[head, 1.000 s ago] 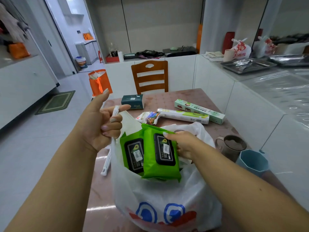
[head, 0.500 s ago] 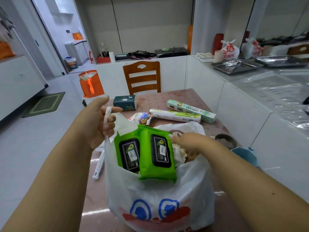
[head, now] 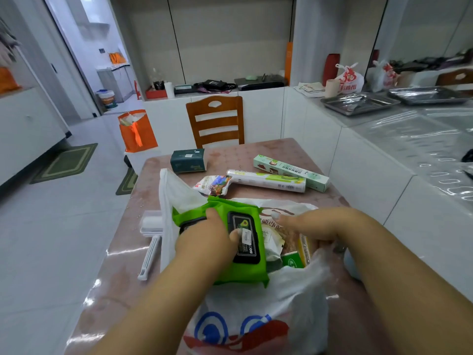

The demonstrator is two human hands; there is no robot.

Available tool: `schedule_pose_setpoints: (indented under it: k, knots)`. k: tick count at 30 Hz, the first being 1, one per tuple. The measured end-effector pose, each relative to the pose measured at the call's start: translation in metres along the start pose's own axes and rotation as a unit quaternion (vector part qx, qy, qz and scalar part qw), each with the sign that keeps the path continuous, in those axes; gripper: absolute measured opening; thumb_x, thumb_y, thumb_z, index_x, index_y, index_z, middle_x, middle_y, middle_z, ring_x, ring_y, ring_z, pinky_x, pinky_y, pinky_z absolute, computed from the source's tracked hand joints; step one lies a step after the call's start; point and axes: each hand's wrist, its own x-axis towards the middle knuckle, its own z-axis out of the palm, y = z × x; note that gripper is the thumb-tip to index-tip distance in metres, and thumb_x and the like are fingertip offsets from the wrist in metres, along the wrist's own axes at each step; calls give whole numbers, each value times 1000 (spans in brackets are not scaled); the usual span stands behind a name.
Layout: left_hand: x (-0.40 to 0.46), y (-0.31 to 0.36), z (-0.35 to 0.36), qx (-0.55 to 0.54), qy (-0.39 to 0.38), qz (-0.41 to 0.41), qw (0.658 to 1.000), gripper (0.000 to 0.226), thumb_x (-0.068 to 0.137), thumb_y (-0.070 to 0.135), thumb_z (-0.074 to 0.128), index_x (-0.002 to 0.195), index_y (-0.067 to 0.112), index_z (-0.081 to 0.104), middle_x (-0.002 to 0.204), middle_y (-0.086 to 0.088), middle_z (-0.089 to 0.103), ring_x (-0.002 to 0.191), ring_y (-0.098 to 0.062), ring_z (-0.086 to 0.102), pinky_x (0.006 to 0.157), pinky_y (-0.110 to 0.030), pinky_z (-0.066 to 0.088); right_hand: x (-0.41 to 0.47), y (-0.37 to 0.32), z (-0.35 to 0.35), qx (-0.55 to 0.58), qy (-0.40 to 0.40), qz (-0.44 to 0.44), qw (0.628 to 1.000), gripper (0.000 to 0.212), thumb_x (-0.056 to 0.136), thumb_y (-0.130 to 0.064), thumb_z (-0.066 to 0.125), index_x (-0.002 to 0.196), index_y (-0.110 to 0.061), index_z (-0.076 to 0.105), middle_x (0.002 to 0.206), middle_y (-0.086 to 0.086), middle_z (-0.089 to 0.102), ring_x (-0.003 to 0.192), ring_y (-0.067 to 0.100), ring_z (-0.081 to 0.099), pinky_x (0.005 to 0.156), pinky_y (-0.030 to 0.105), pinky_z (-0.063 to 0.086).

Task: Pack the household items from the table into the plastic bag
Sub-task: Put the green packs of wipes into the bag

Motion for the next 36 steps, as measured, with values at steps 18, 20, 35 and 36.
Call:
schedule_pose_setpoints:
  k: [18,20,35,36]
  knots:
    - [35,17,19,-405,-54,-94,908,92,75,49,74,149,24,24,136,-9,52,116,-33,55,98,-45,48,-12,47,-2,529,-99,-279,795,90,50,-66,79,110,-3,59,63,18,57,54,26,54,43,26,46]
    - [38,22,24,-466,-56,-116,875,89,77,45,73,149,27,23,134,-9,52,113,-35,57,89,-48,54,-22,47,-2,526,-129,-311,781,97,47,-69,78,113,-2,56,63,19,57,52,25,55,44,26,48]
    - [14,-1,-53,-70,314,-61,945,62,82,45,64,127,8,45,125,-19,46,113,-34,42,90,-42,40,-27,45,14,148,43,-101,983,74,68,-82,40,120,-31,53,87,-2,73,70,7,57,64,28,44]
    - [27,-13,-54,-60,276,-102,954,69,81,47,64,131,4,41,128,-20,45,116,-36,41,93,-43,40,-20,44,14,196,46,-125,972,74,65,-82,50,119,-32,55,89,-2,75,67,5,58,63,30,45]
